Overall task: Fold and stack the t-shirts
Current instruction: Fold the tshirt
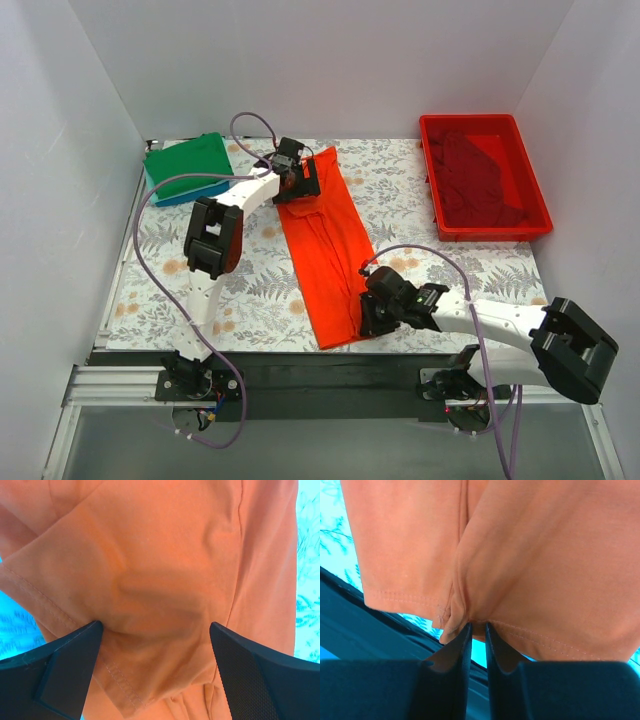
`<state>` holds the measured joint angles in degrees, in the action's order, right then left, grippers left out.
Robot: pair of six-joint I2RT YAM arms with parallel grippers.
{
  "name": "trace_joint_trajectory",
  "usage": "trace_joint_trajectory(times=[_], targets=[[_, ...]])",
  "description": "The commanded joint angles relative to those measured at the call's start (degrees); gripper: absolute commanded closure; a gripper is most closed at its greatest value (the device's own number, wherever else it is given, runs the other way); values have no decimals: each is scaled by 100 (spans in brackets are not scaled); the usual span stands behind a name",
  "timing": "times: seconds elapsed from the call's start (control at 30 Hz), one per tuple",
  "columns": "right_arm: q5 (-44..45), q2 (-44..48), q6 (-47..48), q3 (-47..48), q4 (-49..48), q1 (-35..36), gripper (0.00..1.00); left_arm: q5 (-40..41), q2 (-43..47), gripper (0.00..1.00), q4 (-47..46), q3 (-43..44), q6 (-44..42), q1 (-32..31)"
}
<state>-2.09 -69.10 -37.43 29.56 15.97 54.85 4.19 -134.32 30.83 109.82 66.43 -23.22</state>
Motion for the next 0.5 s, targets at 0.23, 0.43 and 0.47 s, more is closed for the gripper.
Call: trace_joint_trajectory(times=[0.23, 0.43, 0.47], targets=[[-55, -745, -107, 524, 47, 289, 78, -181, -867, 11, 222, 892, -878, 266], [-116, -947, -37, 744, 38, 368, 78, -619, -868, 11, 55, 953, -1053, 274], [-108, -956, -10, 814, 82, 421, 78, -690, -798, 11, 55, 988, -1071, 274]])
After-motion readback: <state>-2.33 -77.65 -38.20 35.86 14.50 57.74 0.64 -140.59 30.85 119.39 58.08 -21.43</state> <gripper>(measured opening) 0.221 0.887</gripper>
